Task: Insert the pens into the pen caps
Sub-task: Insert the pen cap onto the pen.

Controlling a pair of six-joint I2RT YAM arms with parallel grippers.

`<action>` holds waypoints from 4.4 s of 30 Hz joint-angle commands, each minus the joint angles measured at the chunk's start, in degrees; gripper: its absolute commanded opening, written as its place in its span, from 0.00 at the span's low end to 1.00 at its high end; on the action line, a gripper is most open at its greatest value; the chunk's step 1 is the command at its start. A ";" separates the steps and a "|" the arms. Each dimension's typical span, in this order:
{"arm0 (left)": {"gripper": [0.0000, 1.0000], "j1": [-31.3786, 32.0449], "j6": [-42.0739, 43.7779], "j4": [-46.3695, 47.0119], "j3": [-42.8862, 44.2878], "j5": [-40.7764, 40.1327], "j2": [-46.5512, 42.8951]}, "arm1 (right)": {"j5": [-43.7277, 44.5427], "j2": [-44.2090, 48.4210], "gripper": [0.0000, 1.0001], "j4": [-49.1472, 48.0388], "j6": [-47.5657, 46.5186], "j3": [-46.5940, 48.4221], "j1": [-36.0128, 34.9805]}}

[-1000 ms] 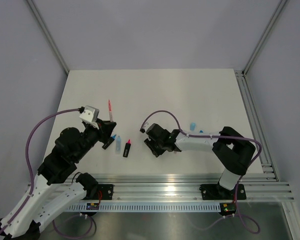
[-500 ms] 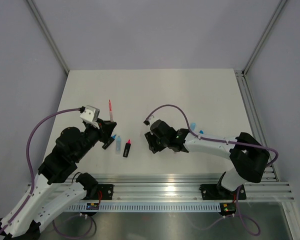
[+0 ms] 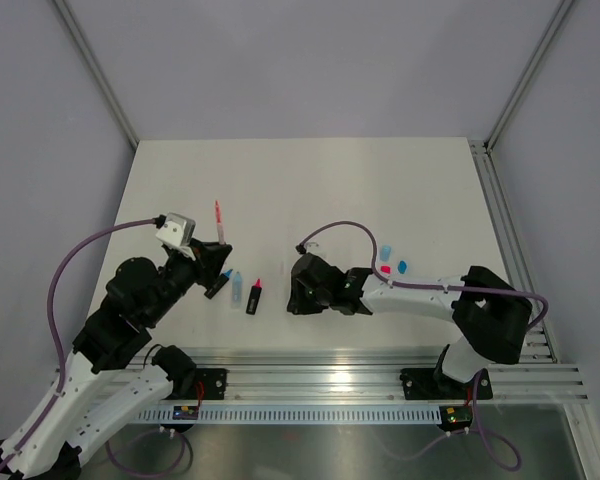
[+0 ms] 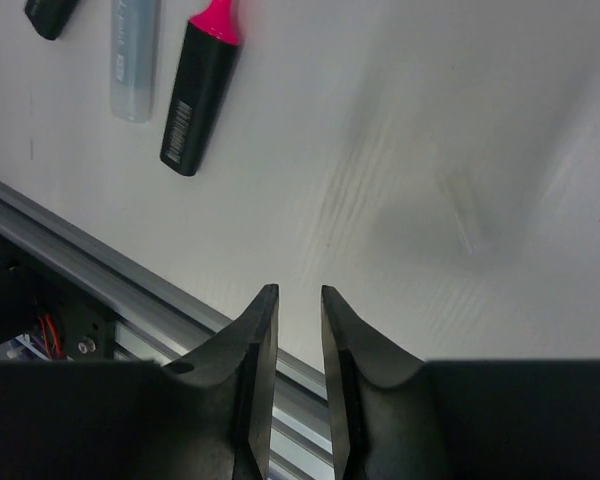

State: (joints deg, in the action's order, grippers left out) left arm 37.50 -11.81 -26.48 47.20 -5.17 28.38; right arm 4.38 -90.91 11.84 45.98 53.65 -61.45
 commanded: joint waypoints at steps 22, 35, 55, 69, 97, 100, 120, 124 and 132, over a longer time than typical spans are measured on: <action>0.00 -0.23 -0.23 2.57 -0.09 2.36 -1.31 | 7.48 -4.27 0.55 -0.58 11.06 -3.99 1.68; 0.00 -0.23 -0.14 2.49 -0.09 2.36 -0.96 | 9.76 -5.24 0.55 -1.11 9.48 -3.99 3.79; 0.00 -0.23 -0.14 2.49 -0.18 2.36 -1.13 | 12.05 -9.89 0.55 1.61 4.56 3.03 5.90; 0.00 -0.23 -0.14 2.57 -0.18 2.36 -1.05 | 12.05 -13.32 0.42 5.13 1.05 7.43 6.17; 0.00 -0.23 -0.23 2.57 -0.18 2.53 -1.31 | 12.32 -16.40 0.27 9.70 -6.16 13.41 5.20; 0.00 -0.23 -0.23 2.49 -0.18 2.45 -1.22 | 11.97 -16.84 0.25 9.70 -7.04 13.68 5.11; 0.00 -0.23 -0.23 2.40 -0.27 2.62 -1.05 | 13.02 -19.04 0.29 13.91 -11.70 16.66 2.39; 0.00 -0.23 -0.23 2.40 -0.27 2.71 -1.13 | 12.93 -18.77 0.30 14.62 -11.35 16.66 2.13; 0.00 -0.23 -0.23 2.57 -0.18 2.80 -1.22 | 12.76 -18.25 0.34 17.08 -10.38 16.66 1.77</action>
State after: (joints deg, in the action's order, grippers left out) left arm 37.50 -11.92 -26.46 47.20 -3.55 27.38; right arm 16.05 -108.77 25.43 34.87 69.36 -58.94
